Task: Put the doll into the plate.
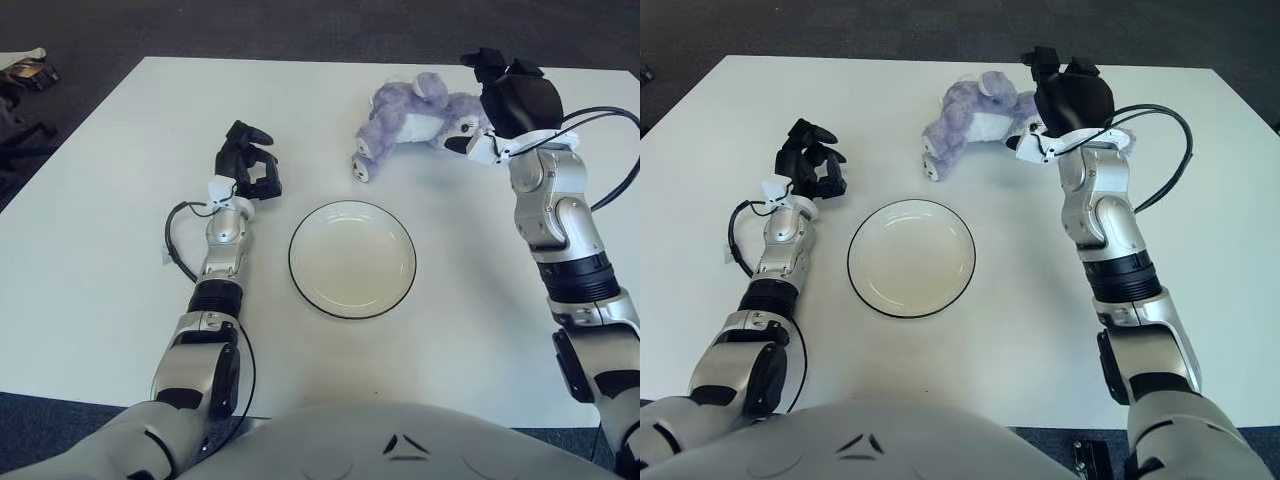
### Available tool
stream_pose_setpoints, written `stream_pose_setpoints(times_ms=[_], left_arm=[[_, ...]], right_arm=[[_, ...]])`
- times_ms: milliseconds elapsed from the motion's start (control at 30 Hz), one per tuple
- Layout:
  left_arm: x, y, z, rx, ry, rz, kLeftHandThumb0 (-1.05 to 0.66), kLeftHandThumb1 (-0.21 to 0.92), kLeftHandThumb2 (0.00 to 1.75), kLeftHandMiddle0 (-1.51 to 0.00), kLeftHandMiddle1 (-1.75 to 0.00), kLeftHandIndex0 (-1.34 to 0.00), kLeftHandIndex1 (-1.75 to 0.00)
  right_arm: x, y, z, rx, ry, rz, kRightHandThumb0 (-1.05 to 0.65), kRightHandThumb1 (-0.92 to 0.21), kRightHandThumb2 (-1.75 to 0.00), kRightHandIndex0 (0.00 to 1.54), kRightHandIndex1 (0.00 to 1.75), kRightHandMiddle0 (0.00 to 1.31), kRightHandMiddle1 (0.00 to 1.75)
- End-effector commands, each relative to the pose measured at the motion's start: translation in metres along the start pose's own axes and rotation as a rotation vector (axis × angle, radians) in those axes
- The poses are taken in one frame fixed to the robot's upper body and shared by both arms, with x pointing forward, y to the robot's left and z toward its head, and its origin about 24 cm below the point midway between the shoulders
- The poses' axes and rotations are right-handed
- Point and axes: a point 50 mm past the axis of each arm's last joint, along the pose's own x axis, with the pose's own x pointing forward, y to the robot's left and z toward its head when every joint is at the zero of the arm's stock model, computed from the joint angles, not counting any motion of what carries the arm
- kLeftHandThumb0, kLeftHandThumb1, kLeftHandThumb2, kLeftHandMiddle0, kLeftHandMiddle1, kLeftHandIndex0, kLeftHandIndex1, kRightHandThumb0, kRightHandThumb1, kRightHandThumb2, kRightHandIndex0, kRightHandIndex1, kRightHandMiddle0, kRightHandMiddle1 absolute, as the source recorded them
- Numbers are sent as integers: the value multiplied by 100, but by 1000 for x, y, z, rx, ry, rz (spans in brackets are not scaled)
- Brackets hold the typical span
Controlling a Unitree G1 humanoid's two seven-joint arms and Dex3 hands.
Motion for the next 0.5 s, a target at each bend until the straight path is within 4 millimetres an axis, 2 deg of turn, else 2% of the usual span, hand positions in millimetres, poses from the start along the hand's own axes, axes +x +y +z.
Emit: stream_pose_setpoints(times_ms=[0, 233, 467], left_arm=[[-24, 2, -26, 1, 117, 1, -1, 28, 138, -53, -175, -52, -175], [-24, 1, -26, -7, 124, -5, -1, 27, 138, -53, -175, -52, -175], [-25, -1, -26, -16, 126, -14, -1, 27, 138, -54, -175, -52, -175]], right_arm=[[6, -7, 1, -18, -32, 13, -97, -45, -78, 35, 175, 0, 58], [16, -12, 6, -36, -68, 51, -104, -57, -67, 17, 175, 0, 39], [25, -13, 12, -83, -99, 140, -105, -62, -64, 2, 175, 0, 28]])
